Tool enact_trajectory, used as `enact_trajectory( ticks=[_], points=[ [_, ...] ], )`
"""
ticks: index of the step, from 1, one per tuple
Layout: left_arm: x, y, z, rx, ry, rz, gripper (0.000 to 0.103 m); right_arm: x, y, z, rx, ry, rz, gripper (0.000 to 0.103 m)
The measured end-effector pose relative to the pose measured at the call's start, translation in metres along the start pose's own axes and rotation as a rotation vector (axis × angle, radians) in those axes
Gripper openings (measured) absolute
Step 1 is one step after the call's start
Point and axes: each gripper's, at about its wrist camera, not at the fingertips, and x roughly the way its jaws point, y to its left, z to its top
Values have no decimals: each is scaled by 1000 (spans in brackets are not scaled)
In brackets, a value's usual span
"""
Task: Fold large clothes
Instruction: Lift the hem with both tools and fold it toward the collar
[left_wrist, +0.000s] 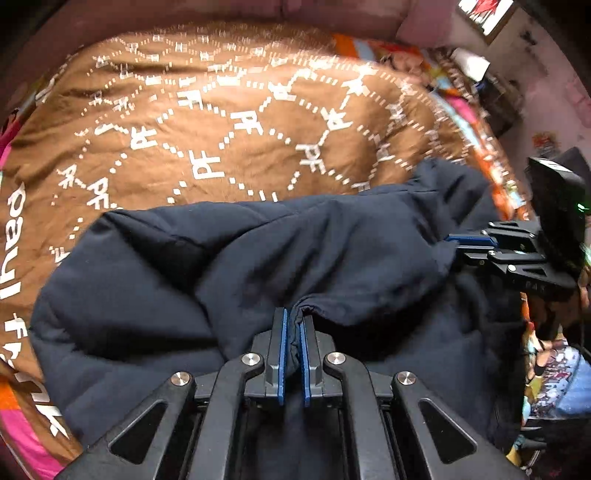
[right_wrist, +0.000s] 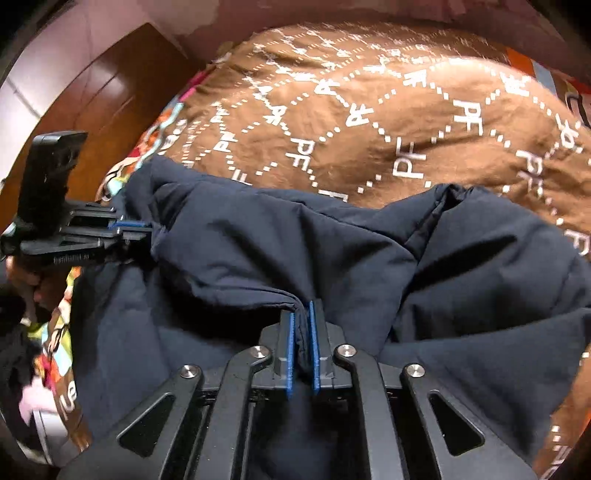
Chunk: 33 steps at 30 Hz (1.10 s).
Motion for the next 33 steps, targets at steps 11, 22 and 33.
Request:
enact_trajectory(
  ticks=[11, 22, 33],
  points=[
    [-53, 14, 61, -149, -287, -118, 12, -50, -24, 61, 187, -235, 112, 44],
    [36, -18, 35, -23, 43, -133, 8, 42, -2, 35, 177, 42, 91, 17],
    [85, -26, 14, -13, 152, 29, 3, 89, -15, -2, 190, 146, 48, 1]
  ],
)
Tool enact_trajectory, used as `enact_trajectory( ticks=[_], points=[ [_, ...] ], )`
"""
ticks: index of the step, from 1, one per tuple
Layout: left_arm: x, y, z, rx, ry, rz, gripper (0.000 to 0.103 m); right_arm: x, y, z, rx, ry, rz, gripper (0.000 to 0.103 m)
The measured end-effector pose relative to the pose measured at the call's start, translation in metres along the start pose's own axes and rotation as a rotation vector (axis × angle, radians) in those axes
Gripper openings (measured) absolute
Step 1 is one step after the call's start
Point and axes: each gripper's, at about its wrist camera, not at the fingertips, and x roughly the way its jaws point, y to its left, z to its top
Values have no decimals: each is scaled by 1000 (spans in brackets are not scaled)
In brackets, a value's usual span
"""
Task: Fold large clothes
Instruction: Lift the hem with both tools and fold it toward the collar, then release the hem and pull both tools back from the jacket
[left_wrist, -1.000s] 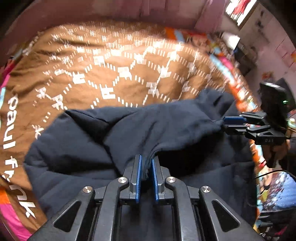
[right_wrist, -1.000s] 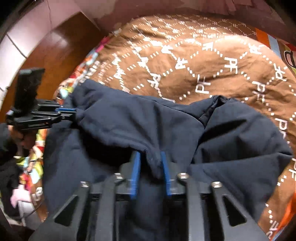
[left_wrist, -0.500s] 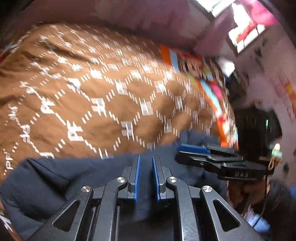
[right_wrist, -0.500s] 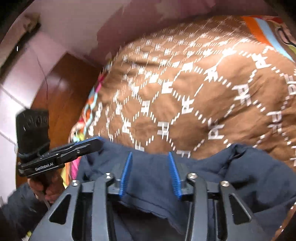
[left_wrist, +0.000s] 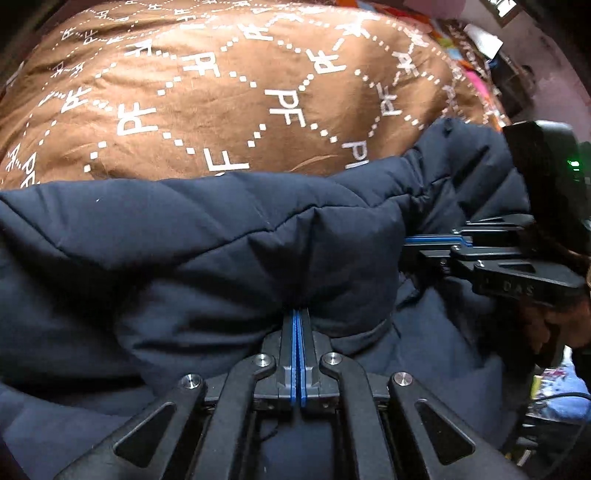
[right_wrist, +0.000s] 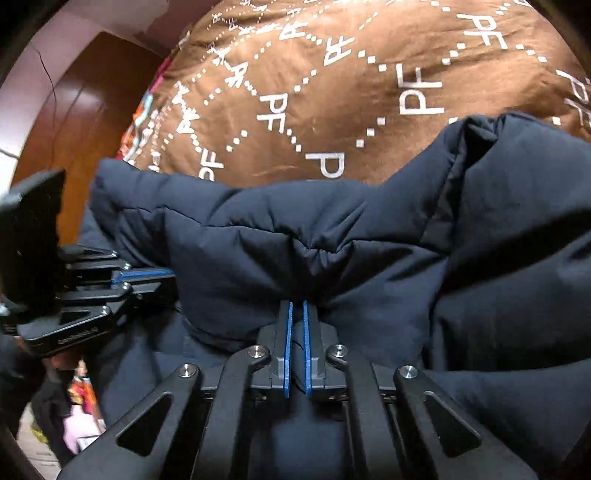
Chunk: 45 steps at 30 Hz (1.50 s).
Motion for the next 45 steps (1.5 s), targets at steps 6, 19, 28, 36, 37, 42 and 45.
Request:
enact_trajectory(
  ticks=[6, 19, 28, 36, 37, 42, 45],
  points=[
    [2, -10, -5, -17, -37, 96, 3, 2, 8, -8, -35, -69, -62, 0],
    [-88, -45, -48, -36, -418, 226, 64, -74, 37, -45, -147, -306, -250, 55],
    [-134, -45, -89, -133, -486, 211, 82, -146, 52, -91, -137, -506, -331, 83],
    [-157, -70, -142, -178, -550, 219, 94, -191, 76, -138, -169, -613, -337, 101],
    [-160, -73, -149, -180, -560, 215, 94, -195, 78, -144, -174, -619, -335, 101],
    [-169, -89, -182, -166, -580, 174, 95, -210, 92, -177, -194, -648, -325, 101],
    [-172, -100, -201, -144, -609, 185, 98, -219, 97, -194, -198, -675, -331, 101]
  ],
)
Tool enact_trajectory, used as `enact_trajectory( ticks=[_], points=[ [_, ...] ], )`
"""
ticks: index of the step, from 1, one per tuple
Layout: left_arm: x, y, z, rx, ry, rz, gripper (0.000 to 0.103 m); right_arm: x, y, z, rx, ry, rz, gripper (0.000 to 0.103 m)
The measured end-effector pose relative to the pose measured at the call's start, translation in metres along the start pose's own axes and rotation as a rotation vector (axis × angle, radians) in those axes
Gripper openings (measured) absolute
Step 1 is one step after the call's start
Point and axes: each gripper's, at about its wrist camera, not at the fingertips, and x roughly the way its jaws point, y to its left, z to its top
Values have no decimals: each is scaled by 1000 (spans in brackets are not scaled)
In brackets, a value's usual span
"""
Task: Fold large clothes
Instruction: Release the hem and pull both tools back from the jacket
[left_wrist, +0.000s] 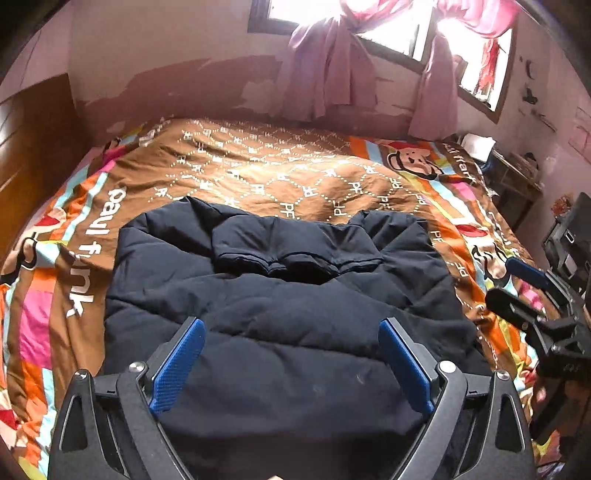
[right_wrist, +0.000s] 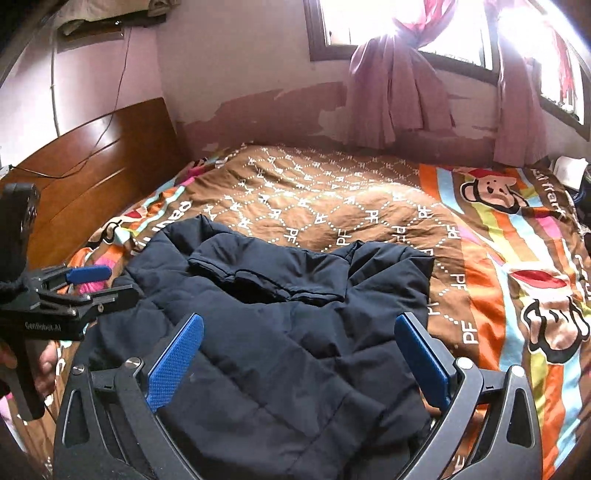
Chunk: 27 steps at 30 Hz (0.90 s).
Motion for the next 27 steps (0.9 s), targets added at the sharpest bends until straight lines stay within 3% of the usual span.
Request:
enact_trajectory(
  ticks=[4, 18, 27],
  points=[
    [-17, -6, -16, 24, -60, 21, 103, -20, 2, -11, -12, -25, -16, 101],
    [-82, -19, -78, 77, -219, 52, 103, -78, 15, -71, -5, -129, 1, 101],
    [-177, -35, -134, 68, -297, 74, 103, -167, 44, -99, 8, -187, -22, 101]
  ],
)
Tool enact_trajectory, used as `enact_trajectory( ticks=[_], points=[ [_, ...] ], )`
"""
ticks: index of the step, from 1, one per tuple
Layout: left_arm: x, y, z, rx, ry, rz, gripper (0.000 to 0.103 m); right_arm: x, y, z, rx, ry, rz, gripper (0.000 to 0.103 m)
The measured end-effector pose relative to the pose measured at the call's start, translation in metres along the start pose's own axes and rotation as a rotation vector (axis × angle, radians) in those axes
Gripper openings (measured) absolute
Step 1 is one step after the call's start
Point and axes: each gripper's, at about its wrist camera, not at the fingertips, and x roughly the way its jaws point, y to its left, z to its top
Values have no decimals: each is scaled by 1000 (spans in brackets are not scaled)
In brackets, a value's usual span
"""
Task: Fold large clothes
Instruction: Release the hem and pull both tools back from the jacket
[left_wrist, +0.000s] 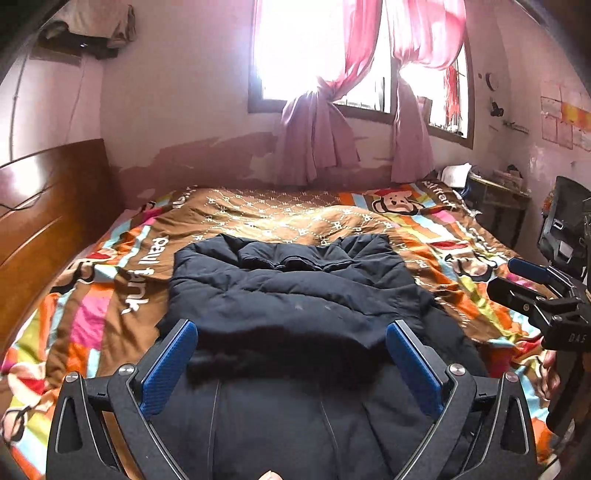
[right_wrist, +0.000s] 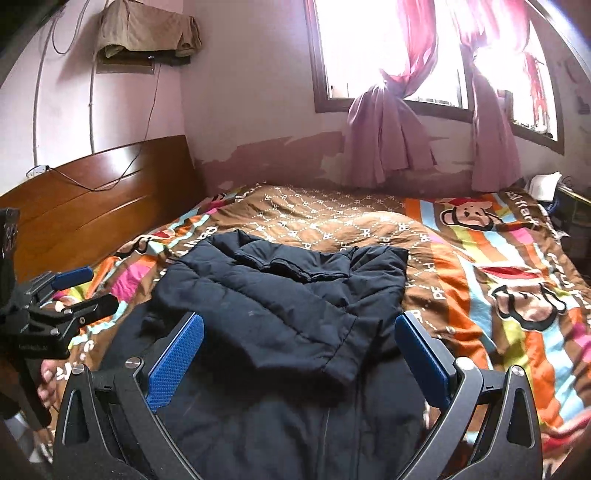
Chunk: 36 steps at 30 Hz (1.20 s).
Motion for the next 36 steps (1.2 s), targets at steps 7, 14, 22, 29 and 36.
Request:
enact_trajectory(
  ticks=[7, 14, 22, 29, 36],
  points=[
    [-81, -3, -19, -24, 12, 13, 103, -88, 25, -16, 2, 12, 24, 101],
    [-121, 0, -54, -24, 52, 33, 103, -144, 33, -54, -11, 19, 43, 101],
    [-139, -8, -101, -28, 68, 52, 103, -172, 31, -95, -42, 19, 33, 101],
    [-141, -13, -132, -43, 73, 42, 103, -177, 25, -119, -44, 28, 2, 101],
    [-132, -9, -155, -32, 107, 65, 103, -167, 20, -139, -35, 67, -21, 101]
  ],
)
